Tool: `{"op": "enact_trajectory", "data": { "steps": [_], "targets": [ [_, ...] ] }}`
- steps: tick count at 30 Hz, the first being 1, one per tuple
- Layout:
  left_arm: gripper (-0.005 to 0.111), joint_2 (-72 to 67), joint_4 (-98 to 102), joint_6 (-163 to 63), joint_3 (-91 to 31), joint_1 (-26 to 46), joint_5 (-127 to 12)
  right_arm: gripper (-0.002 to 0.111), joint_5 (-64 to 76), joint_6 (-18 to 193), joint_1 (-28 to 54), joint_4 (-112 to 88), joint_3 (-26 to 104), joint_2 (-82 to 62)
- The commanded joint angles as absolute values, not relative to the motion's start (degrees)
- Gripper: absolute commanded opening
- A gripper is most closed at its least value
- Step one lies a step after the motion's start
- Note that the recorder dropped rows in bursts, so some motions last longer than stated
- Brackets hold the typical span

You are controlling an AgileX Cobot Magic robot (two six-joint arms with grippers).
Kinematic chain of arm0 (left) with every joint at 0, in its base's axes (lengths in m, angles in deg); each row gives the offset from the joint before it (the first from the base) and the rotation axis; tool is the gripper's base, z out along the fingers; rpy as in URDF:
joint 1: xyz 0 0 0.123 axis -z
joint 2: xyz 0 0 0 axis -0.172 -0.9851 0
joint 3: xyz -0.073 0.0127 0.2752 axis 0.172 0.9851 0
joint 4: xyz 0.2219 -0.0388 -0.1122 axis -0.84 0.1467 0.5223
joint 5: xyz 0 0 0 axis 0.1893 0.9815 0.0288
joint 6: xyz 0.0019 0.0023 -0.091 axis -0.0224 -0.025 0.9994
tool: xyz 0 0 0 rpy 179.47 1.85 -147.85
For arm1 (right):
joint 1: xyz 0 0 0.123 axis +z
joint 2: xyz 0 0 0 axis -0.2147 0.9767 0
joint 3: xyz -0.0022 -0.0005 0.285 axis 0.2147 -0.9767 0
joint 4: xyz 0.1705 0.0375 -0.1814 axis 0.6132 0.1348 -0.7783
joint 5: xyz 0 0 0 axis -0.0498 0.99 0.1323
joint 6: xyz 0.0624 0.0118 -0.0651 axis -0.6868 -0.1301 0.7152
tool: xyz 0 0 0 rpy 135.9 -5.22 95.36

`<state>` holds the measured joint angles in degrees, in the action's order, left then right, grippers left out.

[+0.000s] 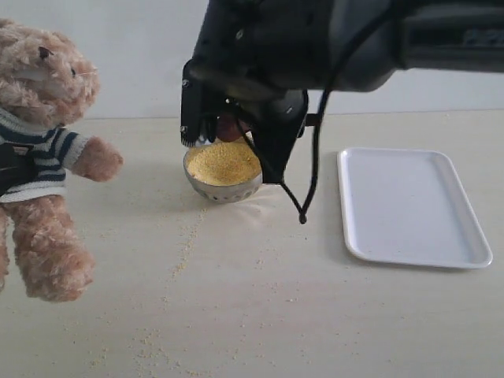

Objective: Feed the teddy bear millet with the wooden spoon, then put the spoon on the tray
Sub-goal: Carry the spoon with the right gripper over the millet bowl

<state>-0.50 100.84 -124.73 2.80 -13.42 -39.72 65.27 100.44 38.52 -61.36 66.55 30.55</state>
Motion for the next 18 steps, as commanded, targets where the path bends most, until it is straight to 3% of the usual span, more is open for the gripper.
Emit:
{"op": "enact_trajectory", "data": {
  "steps": [1,18],
  "targets": [
    [0.005,-0.32,101.88,-125.15,2.65,-13.31,-39.67,0.0,67.93,99.8,39.05,-70.19,69.35,36.01],
    [0.005,-0.32,101.88,-125.15,2.65,-13.31,-39.56,0.0,63.15,99.74,39.05,-69.91,72.31,43.58]
  ]
}}
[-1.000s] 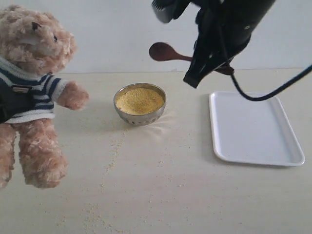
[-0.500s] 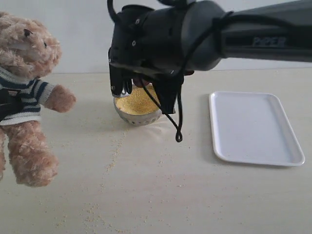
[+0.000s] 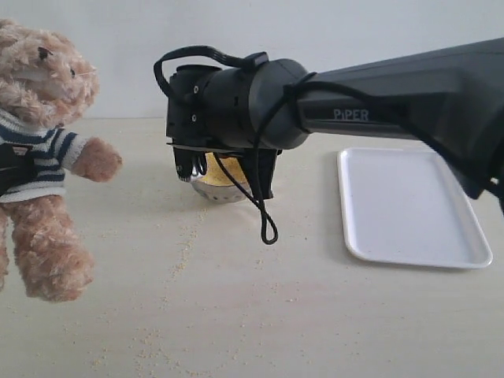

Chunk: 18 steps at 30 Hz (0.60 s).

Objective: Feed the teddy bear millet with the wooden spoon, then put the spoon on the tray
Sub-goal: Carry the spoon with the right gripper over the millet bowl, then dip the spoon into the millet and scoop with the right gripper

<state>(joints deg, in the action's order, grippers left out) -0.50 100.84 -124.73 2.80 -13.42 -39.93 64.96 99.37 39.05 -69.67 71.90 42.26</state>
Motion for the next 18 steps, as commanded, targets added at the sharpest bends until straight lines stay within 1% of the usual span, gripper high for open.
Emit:
{"op": "enact_trajectory", "data": {
  "steps": [1,7,18],
  "targets": [
    [0.005,-0.32,101.88,-125.15,2.65,-13.31,-39.56,0.0,63.03,99.74,39.05,-69.69,72.42,43.74],
    [0.005,-0.32,101.88,-125.15,2.65,-13.31,-39.56,0.0,63.43,99.74,39.19,-69.49,72.67,44.84],
    [0.005,-0.32,101.88,-125.15,2.65,-13.31,-39.56,0.0,62.57,100.78,39.53,-62.97,72.78,44.84]
  ]
}}
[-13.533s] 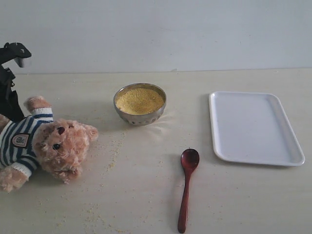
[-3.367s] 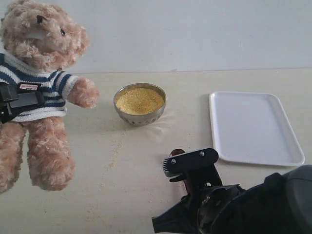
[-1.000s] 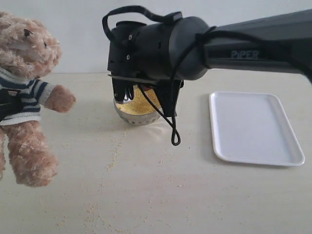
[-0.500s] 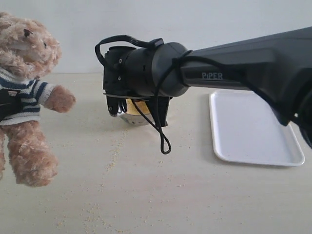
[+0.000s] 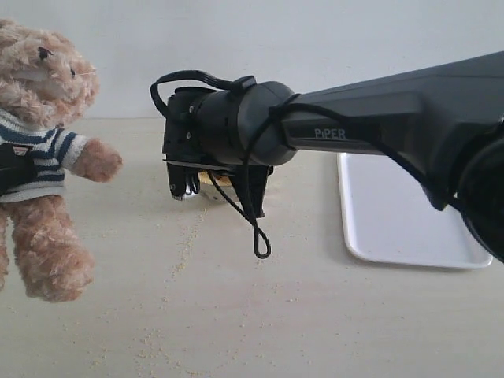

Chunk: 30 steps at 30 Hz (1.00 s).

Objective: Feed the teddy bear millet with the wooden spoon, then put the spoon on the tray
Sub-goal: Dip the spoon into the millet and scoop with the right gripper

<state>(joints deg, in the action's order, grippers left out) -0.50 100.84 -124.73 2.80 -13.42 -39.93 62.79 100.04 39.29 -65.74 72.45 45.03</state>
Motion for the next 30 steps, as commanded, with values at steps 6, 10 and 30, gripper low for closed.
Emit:
{"op": "enact_trajectory", "data": {
  "steps": [6,10,30],
  "targets": [
    [0.005,-0.32,101.88,-125.15,2.65,-13.31,-39.56,0.0,63.14,98.64,39.53,-61.73,72.78,44.08],
    [0.005,-0.32,101.88,-125.15,2.65,-13.31,-39.56,0.0,63.65,97.56,39.41,-60.54,72.78,42.68],
    [0.005,-0.32,101.88,-125.15,2.65,-13.31,-39.56,0.0,64.4,95.44,37.75,-52.11,72.78,41.1]
  ]
}}
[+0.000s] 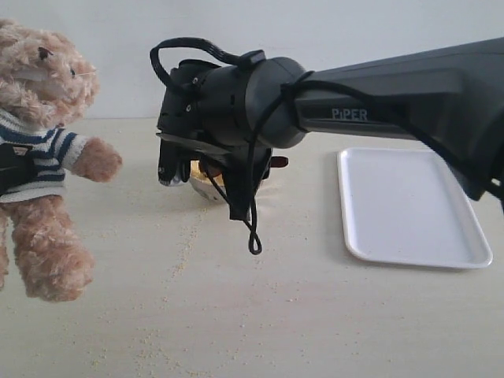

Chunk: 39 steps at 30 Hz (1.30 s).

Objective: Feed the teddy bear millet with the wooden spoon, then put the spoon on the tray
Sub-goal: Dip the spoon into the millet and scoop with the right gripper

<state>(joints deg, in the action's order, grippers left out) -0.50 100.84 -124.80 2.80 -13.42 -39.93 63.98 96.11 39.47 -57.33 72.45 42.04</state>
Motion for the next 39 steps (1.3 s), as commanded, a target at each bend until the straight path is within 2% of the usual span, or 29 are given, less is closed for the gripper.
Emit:
{"op": "enact_trajectory", "data": {
  "steps": [1,10,16,39],
  "targets": [
    [0.005,-0.32,101.88,-125.15,2.65,-13.31,-39.56,0.0,64.4,95.55,37.03,-50.16,72.78,41.1],
    [0.005,-0.32,101.88,-125.15,2.65,-13.31,-39.67,0.0,61.33,96.57,34.57,-49.5,72.78,41.1],
    [0.005,-0.32,101.88,-125.15,2.65,-13.31,-39.67,0.0,56.6,88.65,34.57,-53.75,72.78,41.1],
    [0.005,-0.32,101.88,-125.15,2.65,-13.31,-39.67,0.0,61.37,94.26,34.57,-55.82,72.78,42.85]
  ]
}}
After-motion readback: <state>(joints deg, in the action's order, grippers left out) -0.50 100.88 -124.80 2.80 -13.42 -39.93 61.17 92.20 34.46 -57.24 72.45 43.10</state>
